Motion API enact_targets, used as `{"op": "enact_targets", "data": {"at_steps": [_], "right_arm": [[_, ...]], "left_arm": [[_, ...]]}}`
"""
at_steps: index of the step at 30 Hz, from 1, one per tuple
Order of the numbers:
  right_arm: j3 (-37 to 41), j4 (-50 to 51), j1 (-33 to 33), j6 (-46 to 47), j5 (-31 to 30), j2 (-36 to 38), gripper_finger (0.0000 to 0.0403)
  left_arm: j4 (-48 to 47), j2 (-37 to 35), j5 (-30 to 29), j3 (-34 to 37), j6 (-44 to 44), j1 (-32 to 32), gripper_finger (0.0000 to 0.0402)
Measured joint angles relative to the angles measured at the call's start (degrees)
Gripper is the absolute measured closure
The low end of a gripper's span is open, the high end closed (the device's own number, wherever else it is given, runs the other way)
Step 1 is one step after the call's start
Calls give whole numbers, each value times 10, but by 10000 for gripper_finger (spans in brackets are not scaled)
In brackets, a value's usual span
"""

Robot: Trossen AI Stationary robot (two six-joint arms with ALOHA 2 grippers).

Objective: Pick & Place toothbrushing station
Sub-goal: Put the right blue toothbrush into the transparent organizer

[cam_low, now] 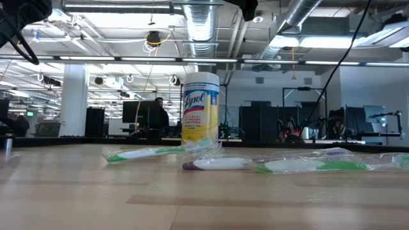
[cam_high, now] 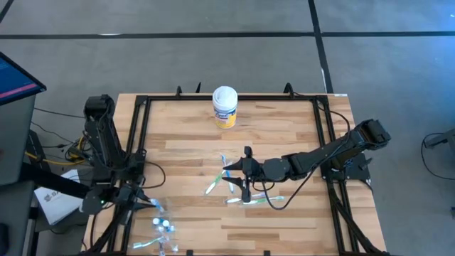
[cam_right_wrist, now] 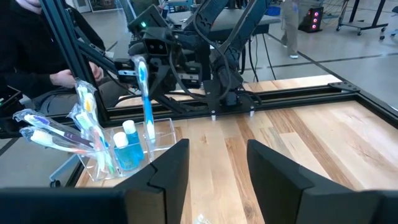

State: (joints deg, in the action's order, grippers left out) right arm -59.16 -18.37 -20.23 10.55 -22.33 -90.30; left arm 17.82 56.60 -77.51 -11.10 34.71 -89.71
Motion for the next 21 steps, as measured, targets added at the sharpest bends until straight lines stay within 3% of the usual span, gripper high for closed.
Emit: {"op": "enact_targets", "data": {"at_steps": [12, 21], "right_arm": [[0, 4, 0, 0, 0, 0, 257], [0, 4, 0, 0, 0, 0, 255]], "left_arm": [[6, 0, 28, 48, 93, 2, 370], [17, 0, 34, 54, 106, 2, 369]]}}
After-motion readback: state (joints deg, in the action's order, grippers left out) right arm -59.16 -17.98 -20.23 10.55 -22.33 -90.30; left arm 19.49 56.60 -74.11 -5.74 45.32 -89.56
